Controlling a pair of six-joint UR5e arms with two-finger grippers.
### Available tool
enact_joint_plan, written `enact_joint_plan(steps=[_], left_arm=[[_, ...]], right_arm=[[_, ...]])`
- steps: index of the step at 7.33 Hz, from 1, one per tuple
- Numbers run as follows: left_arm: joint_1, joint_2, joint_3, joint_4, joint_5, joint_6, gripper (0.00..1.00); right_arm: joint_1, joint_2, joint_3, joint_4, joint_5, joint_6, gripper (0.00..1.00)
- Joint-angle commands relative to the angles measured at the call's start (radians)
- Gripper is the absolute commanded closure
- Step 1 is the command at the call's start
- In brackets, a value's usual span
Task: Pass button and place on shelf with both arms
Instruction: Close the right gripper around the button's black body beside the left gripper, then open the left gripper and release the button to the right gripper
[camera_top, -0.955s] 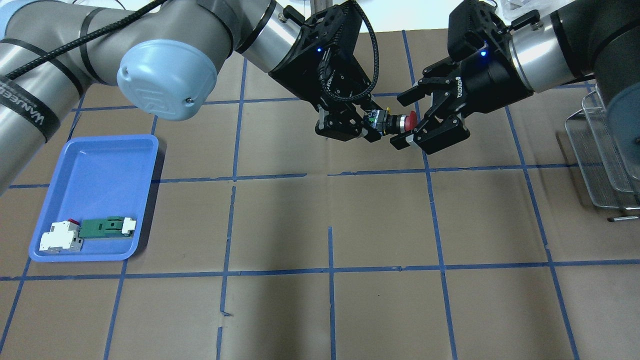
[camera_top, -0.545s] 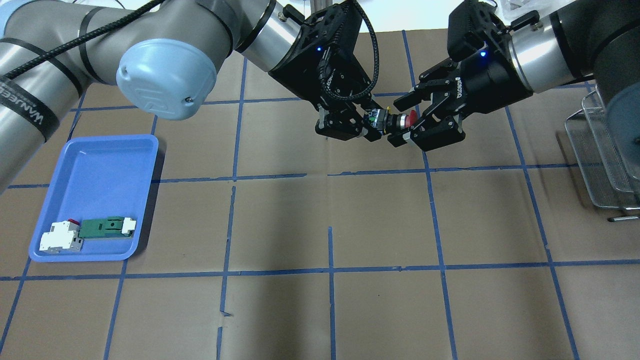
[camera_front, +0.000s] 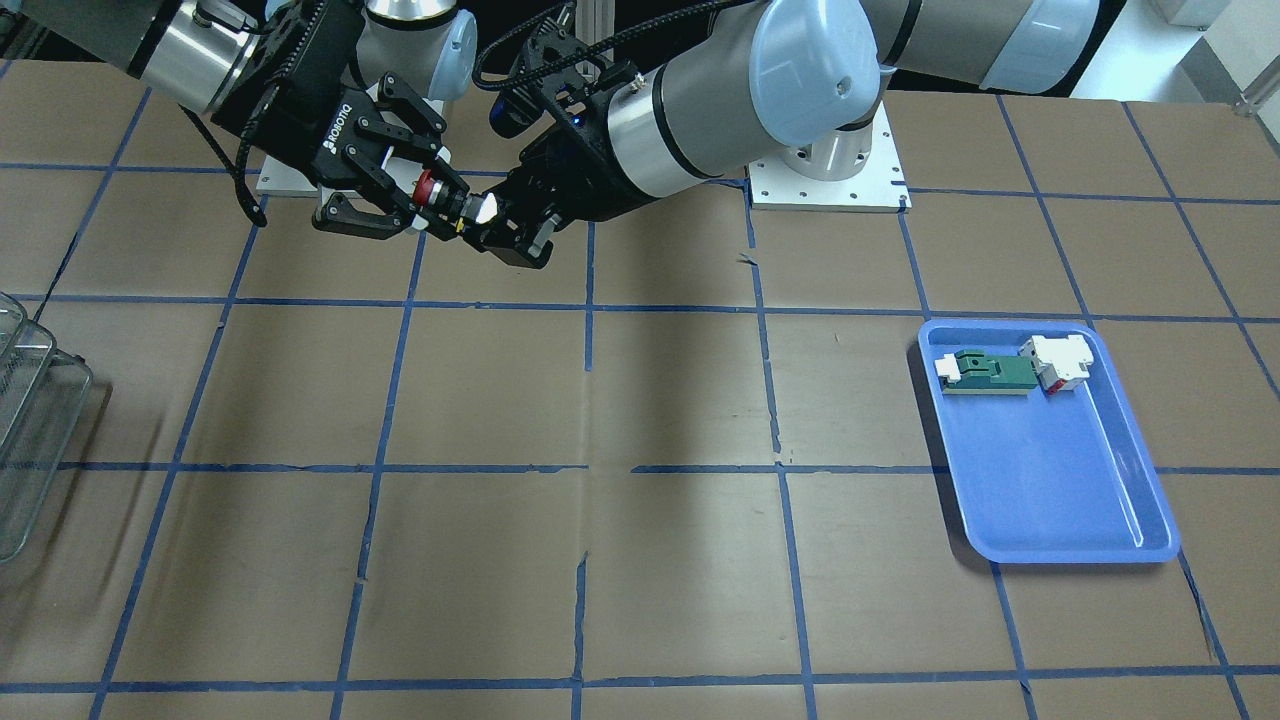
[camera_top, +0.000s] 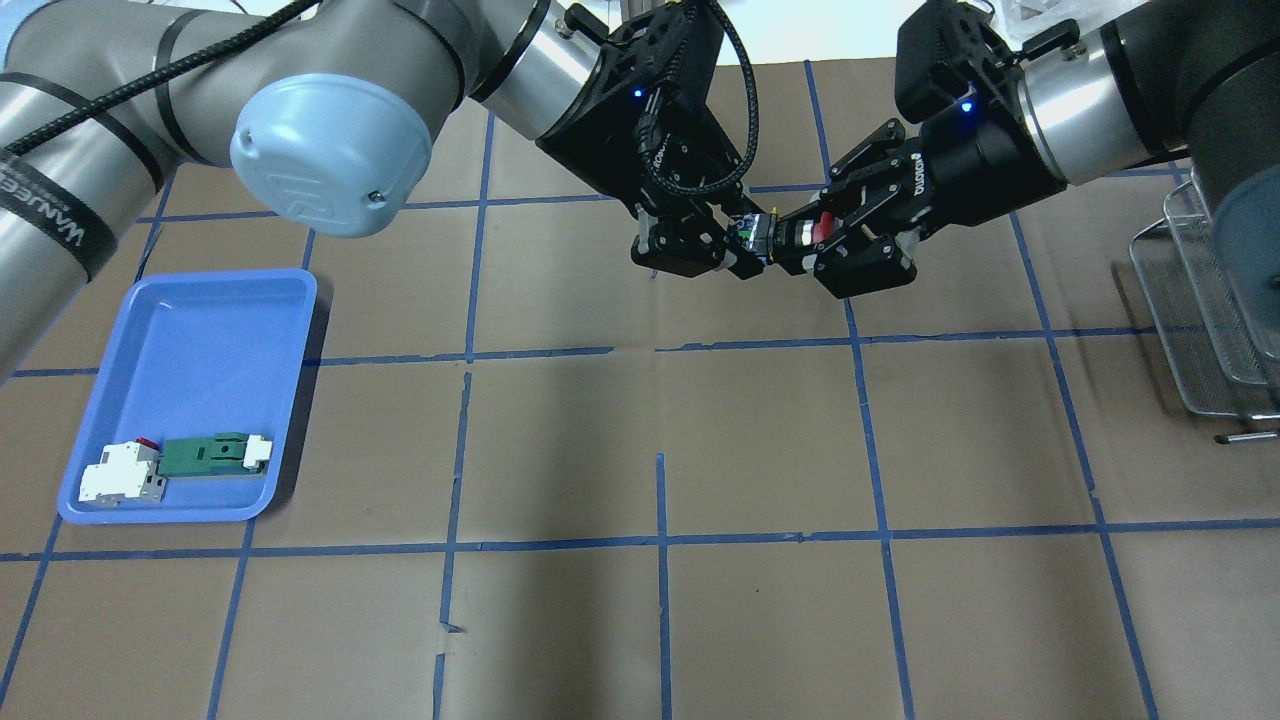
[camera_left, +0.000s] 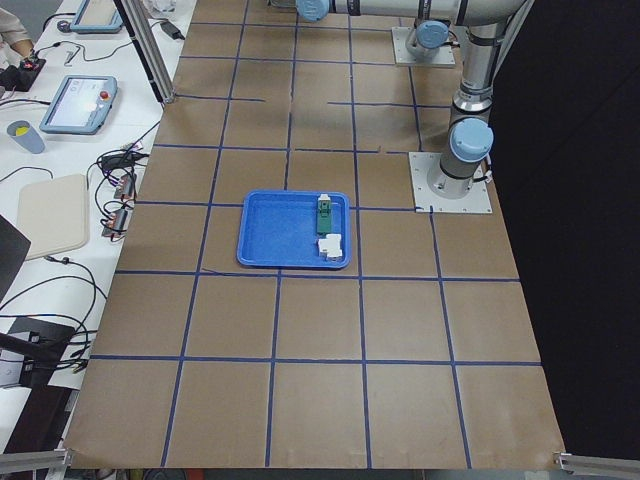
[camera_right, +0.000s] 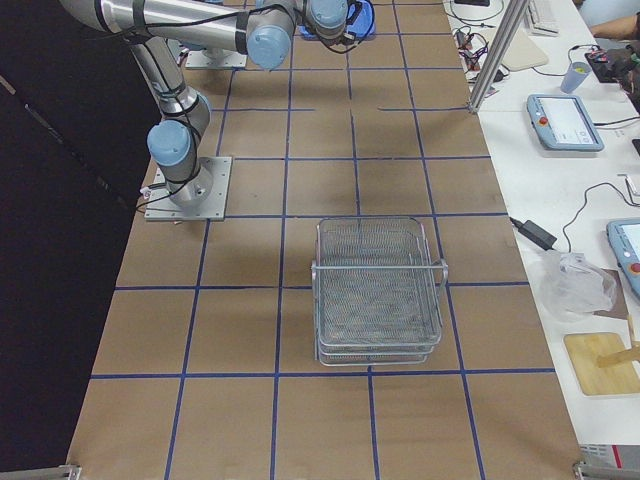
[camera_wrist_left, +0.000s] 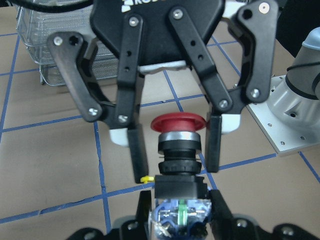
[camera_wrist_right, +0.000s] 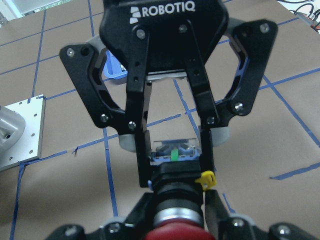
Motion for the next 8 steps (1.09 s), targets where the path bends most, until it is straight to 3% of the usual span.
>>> enact_joint_plan(steps=[1,8], left_arm=[[0.000,-0.002,0.003,0.000,0.000,-0.001,1.00],[-0.002,0.001,0.012,-0.002,0.002,-0.019,1.00]], right_arm=[[0.000,0.001,-0.003,0.001,-0.005,0.000,1.00],[0.000,0.003,-0.003,0.001,-0.010,0.001,1.00]])
